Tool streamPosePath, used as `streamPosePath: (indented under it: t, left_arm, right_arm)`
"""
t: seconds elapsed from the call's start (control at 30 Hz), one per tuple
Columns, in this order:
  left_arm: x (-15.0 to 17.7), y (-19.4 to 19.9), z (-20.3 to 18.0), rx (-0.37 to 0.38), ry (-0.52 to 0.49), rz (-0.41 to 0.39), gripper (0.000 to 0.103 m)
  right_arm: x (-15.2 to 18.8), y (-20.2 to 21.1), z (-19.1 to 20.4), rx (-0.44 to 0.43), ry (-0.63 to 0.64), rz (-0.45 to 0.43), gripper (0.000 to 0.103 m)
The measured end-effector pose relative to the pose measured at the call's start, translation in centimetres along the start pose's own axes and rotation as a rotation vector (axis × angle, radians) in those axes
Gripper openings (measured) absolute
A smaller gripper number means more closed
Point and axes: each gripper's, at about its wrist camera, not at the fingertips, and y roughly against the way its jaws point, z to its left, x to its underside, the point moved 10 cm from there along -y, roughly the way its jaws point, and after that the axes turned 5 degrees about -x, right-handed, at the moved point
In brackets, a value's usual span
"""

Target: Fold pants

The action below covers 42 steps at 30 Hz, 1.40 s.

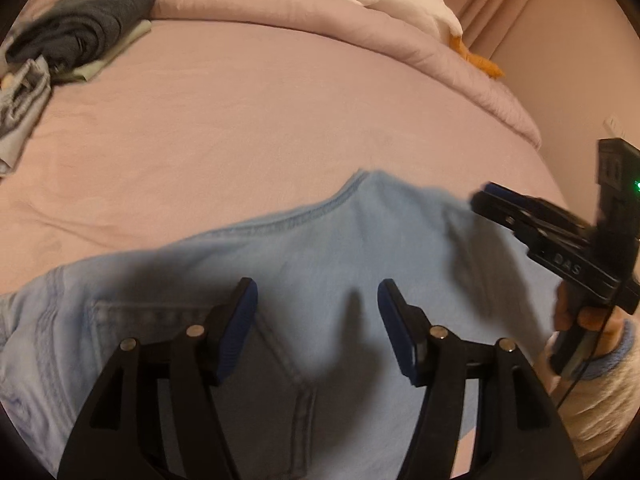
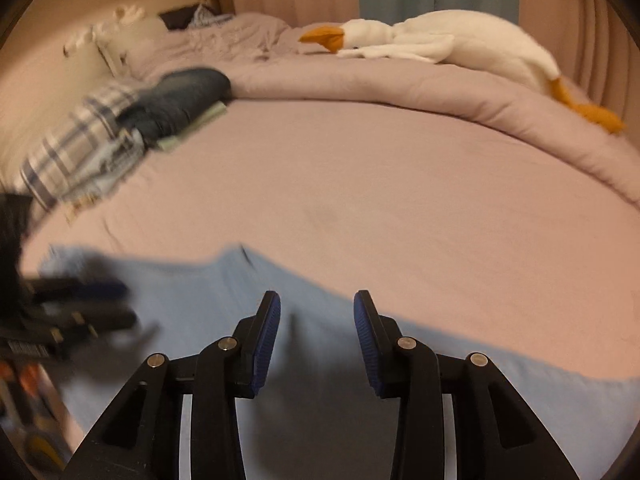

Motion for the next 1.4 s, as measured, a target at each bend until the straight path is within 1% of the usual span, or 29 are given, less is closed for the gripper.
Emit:
streamPosePath:
  t: [0.13, 0.2, 0.23, 0.27, 0.3, 0.33, 0.37, 0.47, 0.57, 0.6, 0.67, 0.73, 0.77, 0.8, 0.87, 0.93, 1.0, 1.07, 1.13, 1.17, 1.23, 1.33, 1.4]
  left_arm:
    - [1.4, 0.2, 0.2, -0.062, -0.065, -0.002, 0.062]
    - [2.1, 0.1, 0.5, -0.098, -0.098, -0.003, 0.062]
    - [2.5, 0.1, 0.7, -0.11, -0.112, -0.006, 0.062]
    - [2.9, 0.1, 0.8, -0.12, -0.124, -0.009, 0.062]
    - [3.1, 0.2, 0.9, -0.131, -0.137, -0.015, 0.062]
    - [3.4, 0.4, 1.0, -0.138, -0.146, -0.019, 0.062]
    - [3.6, 0.5, 1.1, -0.143, -0.148, -0.019, 0.062]
    - [4.0, 0.9, 1.5, -0.14, -0.132, -0.013, 0.062]
    - [4.0, 1.0, 1.5, -0.147, -0.118, -0.007, 0.062]
    - [4.0, 1.1, 1.4, -0.149, -0.114, -0.004, 0.063]
    - [4.2, 1.3, 1.1, -0.147, -0.105, 0.0, 0.065]
    - [4.2, 1.5, 0.8, -0.132, -0.085, 0.006, 0.065]
    - [4.2, 1.7, 0.4, -0.118, -0.074, 0.007, 0.065]
    - [4.2, 1.8, 0.1, -0.095, -0.06, 0.008, 0.065]
    - [4.2, 1.8, -0.8, -0.056, -0.042, 0.015, 0.065]
    - [4.0, 1.7, -1.8, -0.026, -0.034, 0.019, 0.065]
    - [3.9, 1.5, -3.1, 0.009, -0.03, 0.027, 0.065]
    - [3.8, 1.2, -4.6, 0.037, -0.038, 0.034, 0.065]
    - [3.5, 1.0, -6.2, 0.063, -0.053, 0.04, 0.065]
    - [3.4, 0.9, -6.8, 0.074, -0.059, 0.043, 0.065]
    - [3.2, 0.8, -8.2, 0.095, -0.07, 0.05, 0.065]
    - [2.6, 0.7, -9.7, 0.129, -0.066, 0.051, 0.065]
    - [2.3, 0.7, -10.3, 0.141, -0.062, 0.049, 0.065]
  right_arm:
    - [3.7, 0.6, -1.7, 0.072, 0.016, 0.069, 0.038]
    - [5.7, 0.7, -3.7, 0.145, 0.011, 0.105, 0.038]
    - [6.2, 0.9, -4.6, 0.177, 0.016, 0.102, 0.039]
    - [6.3, 1.4, -5.3, 0.185, 0.008, 0.081, 0.042]
    - [6.5, 1.9, -6.3, 0.2, -0.012, 0.073, 0.045]
    - [6.8, 2.3, -7.4, 0.22, -0.035, 0.074, 0.046]
    - [7.0, 2.8, -8.8, 0.237, -0.073, 0.071, 0.047]
    - [7.8, 4.7, -13.9, 0.237, -0.253, 0.047, 0.047]
    - [8.6, 7.1, -18.2, 0.275, -0.373, 0.012, 0.047]
    - [9.0, 7.9, -19.4, 0.299, -0.398, 0.002, 0.047]
    - [10.4, 9.8, -22.9, 0.401, -0.478, 0.006, 0.047]
    - [12.1, 12.1, -25.6, 0.442, -0.608, -0.024, 0.047]
    - [13.0, 13.9, -26.5, 0.423, -0.692, -0.072, 0.047]
    - [13.6, 15.0, -27.0, 0.401, -0.742, -0.11, 0.047]
    - [15.1, 17.3, -27.4, 0.373, -0.831, -0.17, 0.047]
    - [16.9, 18.7, -27.1, 0.331, -0.906, -0.208, 0.047]
    - [18.6, 18.9, -26.8, 0.297, -0.985, -0.211, 0.047]
    - [20.5, 18.3, -26.3, 0.224, -1.08, -0.209, 0.047]
    - [20.8, 17.7, -26.1, 0.162, -1.129, -0.249, 0.047]
    - [20.5, 17.5, -26.3, 0.137, -1.15, -0.283, 0.047]
    - [19.5, 17.1, -26.3, 0.108, -1.157, -0.314, 0.047]
    - [17.6, 15.3, -27.5, 0.108, -1.137, -0.347, 0.047]
    - [17.0, 15.2, -27.9, 0.117, -1.117, -0.372, 0.047]
